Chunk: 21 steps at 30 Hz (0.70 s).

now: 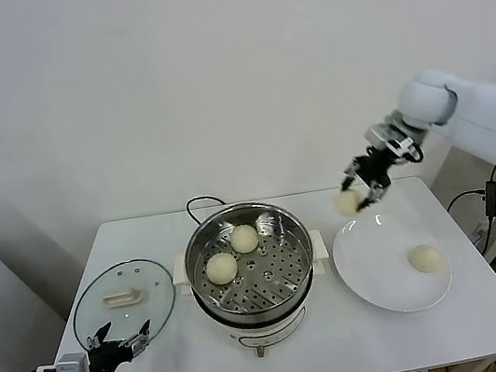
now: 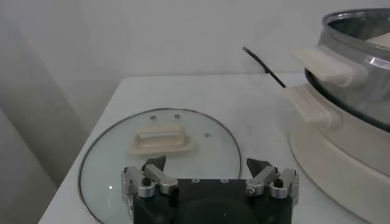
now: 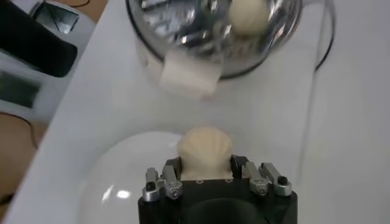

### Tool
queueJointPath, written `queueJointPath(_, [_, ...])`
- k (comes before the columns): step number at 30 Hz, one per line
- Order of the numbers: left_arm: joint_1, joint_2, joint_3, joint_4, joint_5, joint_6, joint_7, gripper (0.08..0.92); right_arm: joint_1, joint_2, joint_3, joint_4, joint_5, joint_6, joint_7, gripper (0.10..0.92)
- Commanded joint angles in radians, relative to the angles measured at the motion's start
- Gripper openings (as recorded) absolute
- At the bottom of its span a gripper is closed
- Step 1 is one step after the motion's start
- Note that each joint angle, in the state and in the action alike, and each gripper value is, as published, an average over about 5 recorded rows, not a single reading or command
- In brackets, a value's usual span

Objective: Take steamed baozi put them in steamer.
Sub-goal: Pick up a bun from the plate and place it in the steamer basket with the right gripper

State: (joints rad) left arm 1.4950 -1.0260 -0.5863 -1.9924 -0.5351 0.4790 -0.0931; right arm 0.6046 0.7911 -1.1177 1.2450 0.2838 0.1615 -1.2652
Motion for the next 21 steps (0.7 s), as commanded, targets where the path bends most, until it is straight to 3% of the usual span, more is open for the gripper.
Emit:
queueJointPath(1, [-0.001, 0.003, 0.001, 0.0, -0.002, -0.001, 0.0, 0.823, 0.099, 0.188, -0.017, -0.006, 0.015, 0.235, -0.001, 0.509])
queueJointPath(21, [-0.003, 0.0, 0.001, -0.003, -0.004, -0.002, 0.0, 0.823, -0.072, 0.362, 0.003, 0.211, -0.283, 0.489, 0.01, 0.509])
